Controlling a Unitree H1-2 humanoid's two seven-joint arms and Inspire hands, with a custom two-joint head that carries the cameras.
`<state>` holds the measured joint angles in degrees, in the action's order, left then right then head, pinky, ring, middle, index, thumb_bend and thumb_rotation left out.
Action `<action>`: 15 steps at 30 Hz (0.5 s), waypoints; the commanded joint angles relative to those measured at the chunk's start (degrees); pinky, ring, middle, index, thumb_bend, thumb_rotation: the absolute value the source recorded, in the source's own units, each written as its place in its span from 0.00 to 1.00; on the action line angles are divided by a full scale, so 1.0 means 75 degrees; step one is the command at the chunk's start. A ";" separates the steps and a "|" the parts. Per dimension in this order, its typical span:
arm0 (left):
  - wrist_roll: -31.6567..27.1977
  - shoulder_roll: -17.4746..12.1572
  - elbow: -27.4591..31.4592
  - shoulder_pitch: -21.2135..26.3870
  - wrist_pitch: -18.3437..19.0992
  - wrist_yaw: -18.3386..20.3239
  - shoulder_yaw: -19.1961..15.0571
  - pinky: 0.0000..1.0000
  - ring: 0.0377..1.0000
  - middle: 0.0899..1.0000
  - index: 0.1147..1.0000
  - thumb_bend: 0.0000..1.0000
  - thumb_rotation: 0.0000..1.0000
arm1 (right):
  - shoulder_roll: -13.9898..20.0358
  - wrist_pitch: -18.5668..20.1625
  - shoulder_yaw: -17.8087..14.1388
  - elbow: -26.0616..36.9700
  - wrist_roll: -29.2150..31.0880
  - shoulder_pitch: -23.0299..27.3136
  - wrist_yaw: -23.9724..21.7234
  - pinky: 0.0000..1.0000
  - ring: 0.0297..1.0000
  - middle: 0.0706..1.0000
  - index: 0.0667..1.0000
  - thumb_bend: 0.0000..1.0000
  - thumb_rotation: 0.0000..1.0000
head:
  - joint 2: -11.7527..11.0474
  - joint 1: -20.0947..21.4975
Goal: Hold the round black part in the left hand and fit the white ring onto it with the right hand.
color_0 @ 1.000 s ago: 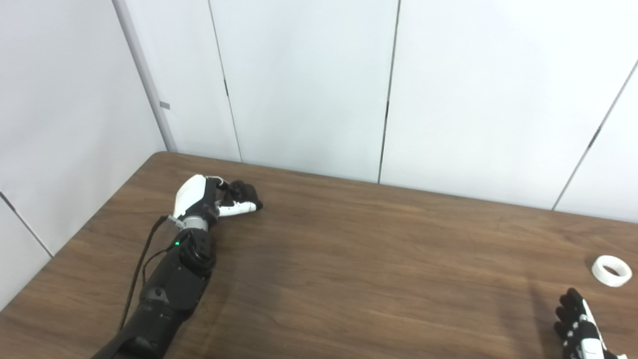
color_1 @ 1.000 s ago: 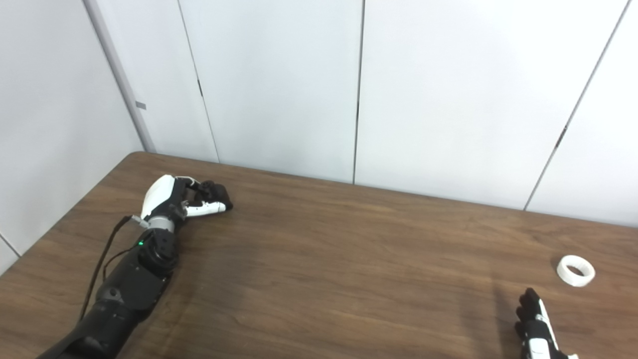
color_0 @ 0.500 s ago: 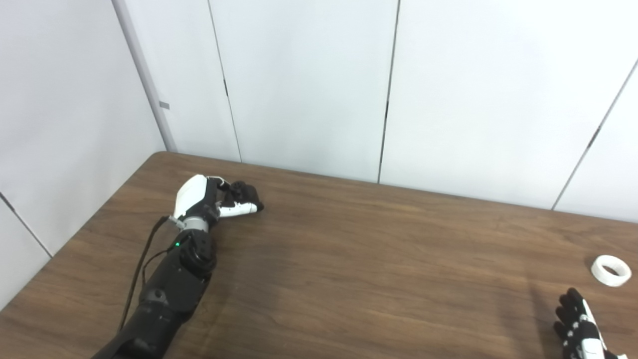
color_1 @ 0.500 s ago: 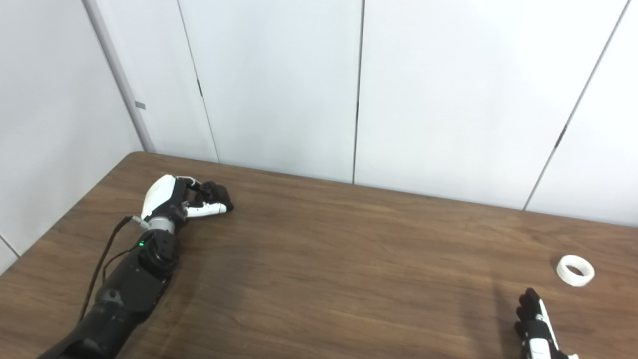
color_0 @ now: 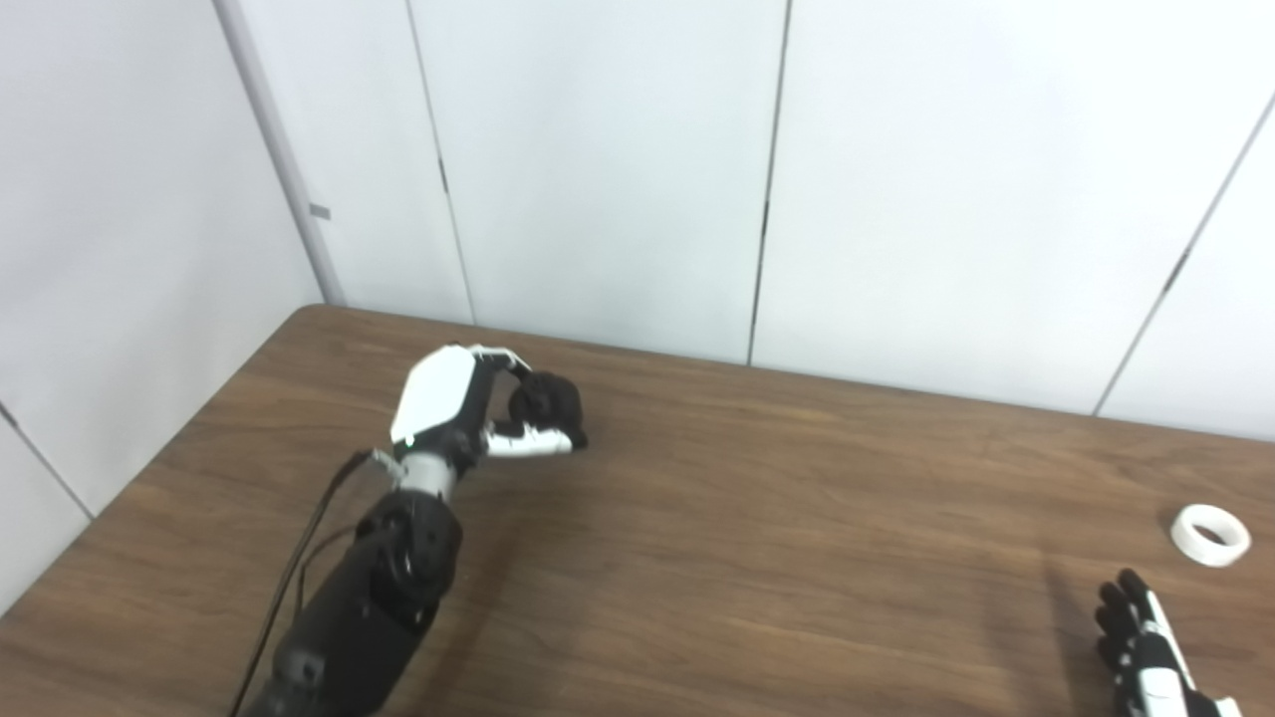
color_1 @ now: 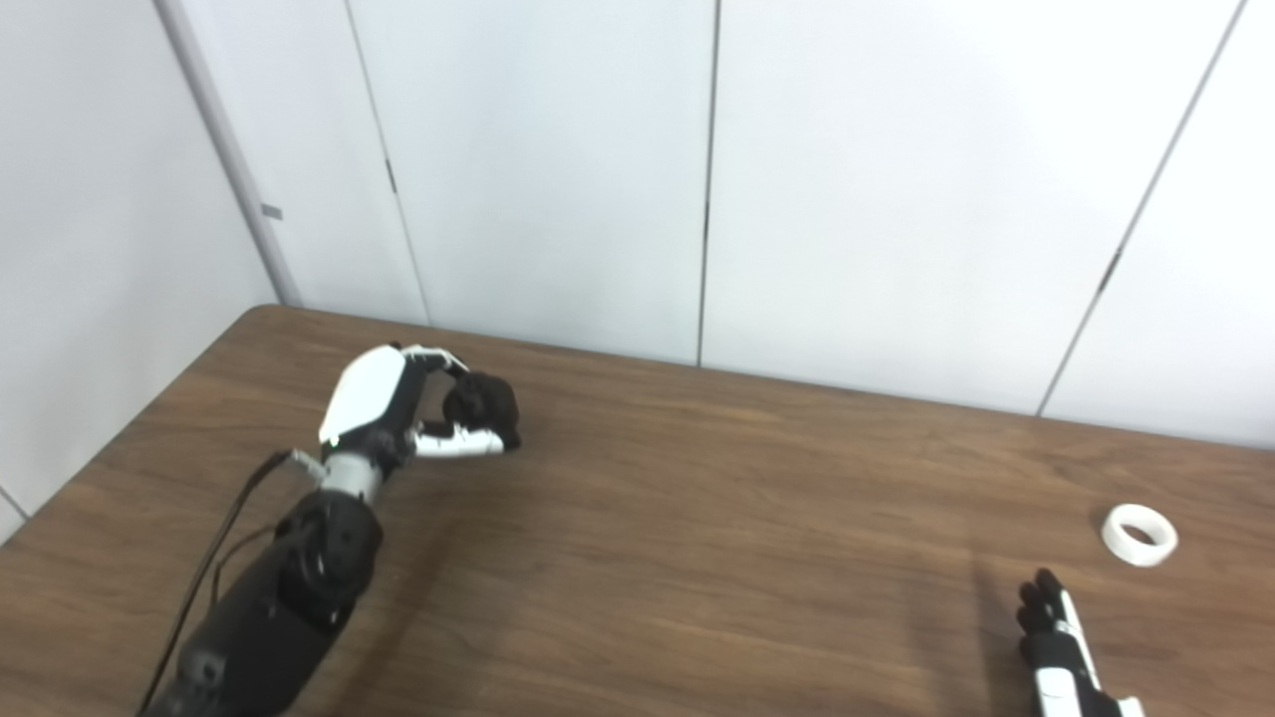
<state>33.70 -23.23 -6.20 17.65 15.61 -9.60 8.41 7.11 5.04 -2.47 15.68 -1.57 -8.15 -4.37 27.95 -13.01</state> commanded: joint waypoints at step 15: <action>0.1032 0.0929 0.2971 -0.1145 -0.0051 0.1271 0.0928 1.00 0.91 0.79 0.42 0.52 0.06 | -0.0141 0.0511 0.0252 0.0526 -0.0201 -0.0010 0.0122 1.00 1.00 0.99 1.00 0.42 1.00 | 0.0229 0.0616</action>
<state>40.46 -16.20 13.64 8.15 15.31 -0.23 15.61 6.81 8.50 -0.96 17.85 -3.25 -8.15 -3.40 29.62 -8.35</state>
